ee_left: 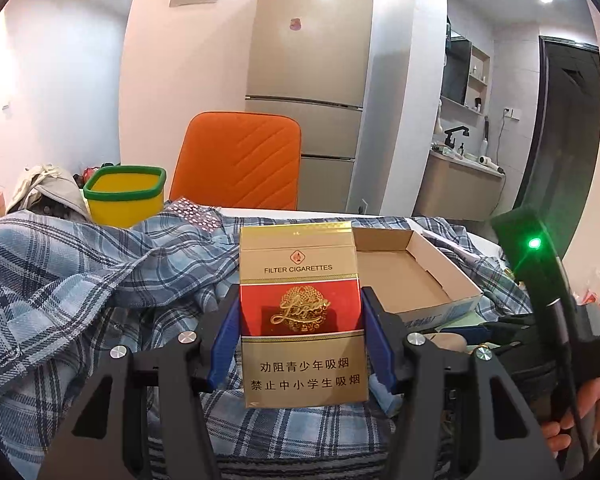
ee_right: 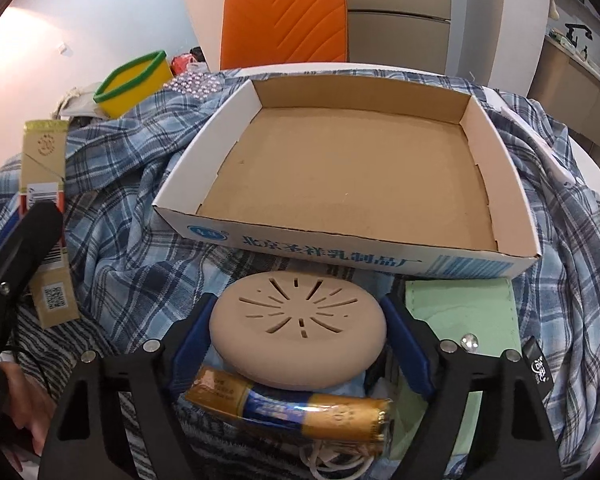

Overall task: Organize soft objects
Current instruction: 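Lower the right gripper onto the beige round disc and close it, then lift the cigarette pack with the left gripper while the right gripper carries the disc over the box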

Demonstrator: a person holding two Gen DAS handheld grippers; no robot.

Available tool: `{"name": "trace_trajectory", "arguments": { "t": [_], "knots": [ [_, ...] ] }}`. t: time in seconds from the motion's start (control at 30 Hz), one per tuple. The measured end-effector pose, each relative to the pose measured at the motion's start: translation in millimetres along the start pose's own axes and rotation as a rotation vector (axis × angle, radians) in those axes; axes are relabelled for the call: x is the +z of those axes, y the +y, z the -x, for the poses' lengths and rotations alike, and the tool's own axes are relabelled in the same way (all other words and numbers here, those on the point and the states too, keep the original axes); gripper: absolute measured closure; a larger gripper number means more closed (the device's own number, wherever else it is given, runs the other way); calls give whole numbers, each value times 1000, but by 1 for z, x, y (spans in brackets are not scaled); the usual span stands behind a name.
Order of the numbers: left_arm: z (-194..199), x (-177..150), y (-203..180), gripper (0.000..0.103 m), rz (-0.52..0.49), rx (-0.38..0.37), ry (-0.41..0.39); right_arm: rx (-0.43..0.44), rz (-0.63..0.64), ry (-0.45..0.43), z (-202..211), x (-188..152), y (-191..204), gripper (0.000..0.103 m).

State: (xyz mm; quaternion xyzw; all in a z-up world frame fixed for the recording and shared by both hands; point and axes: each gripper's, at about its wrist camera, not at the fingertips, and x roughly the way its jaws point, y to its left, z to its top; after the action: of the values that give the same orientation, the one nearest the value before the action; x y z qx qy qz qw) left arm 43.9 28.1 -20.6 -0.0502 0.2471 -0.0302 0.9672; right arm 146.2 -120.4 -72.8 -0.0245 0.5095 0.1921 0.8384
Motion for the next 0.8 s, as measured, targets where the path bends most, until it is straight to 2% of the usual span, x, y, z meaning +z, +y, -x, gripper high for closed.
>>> {"name": "trace_trajectory", "arguments": {
  "t": [0.2, 0.37, 0.57, 0.7, 0.8],
  "knots": [
    [7, 2, -4, 48, -26, -34, -3, 17, 4, -72, 27, -9, -4, 20],
    [23, 7, -17, 48, -67, -58, -12, 12, 72, -161, 52, -25, 0, 20],
    [52, 21, -34, 48, -125, -55, -123, 23, 110, -339, 94, -33, -3, 20],
    [59, 35, -42, 48, -140, -39, -178, 12, 105, -440, 118, -25, -8, 20],
    [60, 46, -46, 48, -145, -44, -236, -35, 120, -539, 134, -17, -9, 20]
  ]
}}
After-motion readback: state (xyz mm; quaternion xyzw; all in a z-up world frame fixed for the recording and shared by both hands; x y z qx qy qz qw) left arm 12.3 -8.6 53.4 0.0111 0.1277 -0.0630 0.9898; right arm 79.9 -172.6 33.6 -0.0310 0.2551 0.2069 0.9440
